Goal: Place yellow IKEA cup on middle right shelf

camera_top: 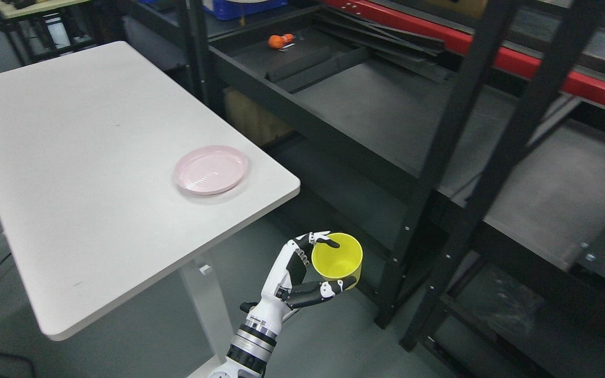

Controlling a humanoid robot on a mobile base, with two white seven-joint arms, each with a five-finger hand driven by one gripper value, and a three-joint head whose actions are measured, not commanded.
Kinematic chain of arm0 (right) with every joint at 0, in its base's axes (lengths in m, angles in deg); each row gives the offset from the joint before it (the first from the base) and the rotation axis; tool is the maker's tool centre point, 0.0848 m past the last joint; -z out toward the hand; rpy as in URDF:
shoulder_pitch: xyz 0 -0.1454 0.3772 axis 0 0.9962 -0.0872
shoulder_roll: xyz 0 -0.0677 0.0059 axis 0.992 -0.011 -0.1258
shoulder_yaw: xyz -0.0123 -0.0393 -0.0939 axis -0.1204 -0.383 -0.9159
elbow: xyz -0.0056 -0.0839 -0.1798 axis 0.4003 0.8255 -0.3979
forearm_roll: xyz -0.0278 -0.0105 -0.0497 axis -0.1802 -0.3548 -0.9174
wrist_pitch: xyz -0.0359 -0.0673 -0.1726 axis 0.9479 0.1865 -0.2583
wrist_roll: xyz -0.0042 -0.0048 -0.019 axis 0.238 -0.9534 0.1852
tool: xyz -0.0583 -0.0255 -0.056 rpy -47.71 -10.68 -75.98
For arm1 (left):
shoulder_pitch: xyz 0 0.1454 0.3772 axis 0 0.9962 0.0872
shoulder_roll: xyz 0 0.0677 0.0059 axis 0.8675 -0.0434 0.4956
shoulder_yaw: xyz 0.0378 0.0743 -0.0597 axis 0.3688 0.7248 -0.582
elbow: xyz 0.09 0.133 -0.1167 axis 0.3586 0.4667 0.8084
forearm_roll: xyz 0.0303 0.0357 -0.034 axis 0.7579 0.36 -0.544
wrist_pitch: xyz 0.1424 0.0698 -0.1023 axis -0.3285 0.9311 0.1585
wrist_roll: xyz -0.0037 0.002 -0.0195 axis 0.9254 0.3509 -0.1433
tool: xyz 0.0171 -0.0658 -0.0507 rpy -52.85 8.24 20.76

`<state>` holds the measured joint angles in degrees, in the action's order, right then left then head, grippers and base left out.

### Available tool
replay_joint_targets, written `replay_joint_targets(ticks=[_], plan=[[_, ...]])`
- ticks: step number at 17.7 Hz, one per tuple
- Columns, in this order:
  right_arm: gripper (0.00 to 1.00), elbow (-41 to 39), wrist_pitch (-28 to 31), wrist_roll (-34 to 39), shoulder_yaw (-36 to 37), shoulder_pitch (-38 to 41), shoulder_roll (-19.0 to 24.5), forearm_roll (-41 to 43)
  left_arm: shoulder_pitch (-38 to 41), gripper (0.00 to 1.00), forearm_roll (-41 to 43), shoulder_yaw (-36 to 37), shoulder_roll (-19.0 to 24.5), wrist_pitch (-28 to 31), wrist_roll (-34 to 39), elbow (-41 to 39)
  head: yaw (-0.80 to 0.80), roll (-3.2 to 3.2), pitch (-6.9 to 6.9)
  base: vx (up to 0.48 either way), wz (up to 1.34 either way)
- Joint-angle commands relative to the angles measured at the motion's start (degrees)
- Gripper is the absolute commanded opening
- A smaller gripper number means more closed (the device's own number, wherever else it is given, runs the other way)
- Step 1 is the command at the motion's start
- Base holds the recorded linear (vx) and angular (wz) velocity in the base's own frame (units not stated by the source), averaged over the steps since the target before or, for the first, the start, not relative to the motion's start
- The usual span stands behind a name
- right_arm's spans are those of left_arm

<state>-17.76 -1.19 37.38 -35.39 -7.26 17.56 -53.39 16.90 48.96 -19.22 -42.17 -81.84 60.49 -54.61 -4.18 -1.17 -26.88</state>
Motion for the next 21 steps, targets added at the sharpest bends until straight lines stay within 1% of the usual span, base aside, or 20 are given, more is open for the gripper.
replay_joint_targets(ticks=[1,8,13,15,17,21], plan=[[0.99,0.0,0.0,0.0,0.0,0.4,-1.0,0.0,-1.7,0.01,-0.4,5.0,1.0,0.0,-0.1,-1.1,0.00,0.00,0.00,-0.193,-0.92],[0.99,0.0,0.0,0.0,0.0,0.4,-1.0,0.0,-9.9,0.01,-1.7,6.7,1.0,0.4,-0.1,-1.1,0.00,0.00,0.02,-0.194,-1.02],[0.99,0.0,0.0,0.0,0.0,0.4,-1.0,0.0,-14.0,0.01,-1.6,6.6,1.0,0.8,0.0,-1.1,0.00,0.00,0.03,-0.151,-0.98],[0.99,0.0,0.0,0.0,0.0,0.4,-1.0,0.0,-16.0,0.01,-1.5,5.9,1.0,1.4,0.1,-1.1,0.00,0.00,0.04,-0.120,-0.80],[0.99,0.0,0.0,0.0,0.0,0.4,-1.0,0.0,-17.6,0.01,-1.5,3.5,1.0,2.8,0.1,-1.1,0.00,0.00,0.05,-0.091,-0.60],[0.99,0.0,0.0,0.0,0.0,0.4,-1.0,0.0,-21.5,0.01,-1.5,0.8,1.0,4.5,0.1,-1.1,0.00,0.00,0.05,-0.037,-0.21]])
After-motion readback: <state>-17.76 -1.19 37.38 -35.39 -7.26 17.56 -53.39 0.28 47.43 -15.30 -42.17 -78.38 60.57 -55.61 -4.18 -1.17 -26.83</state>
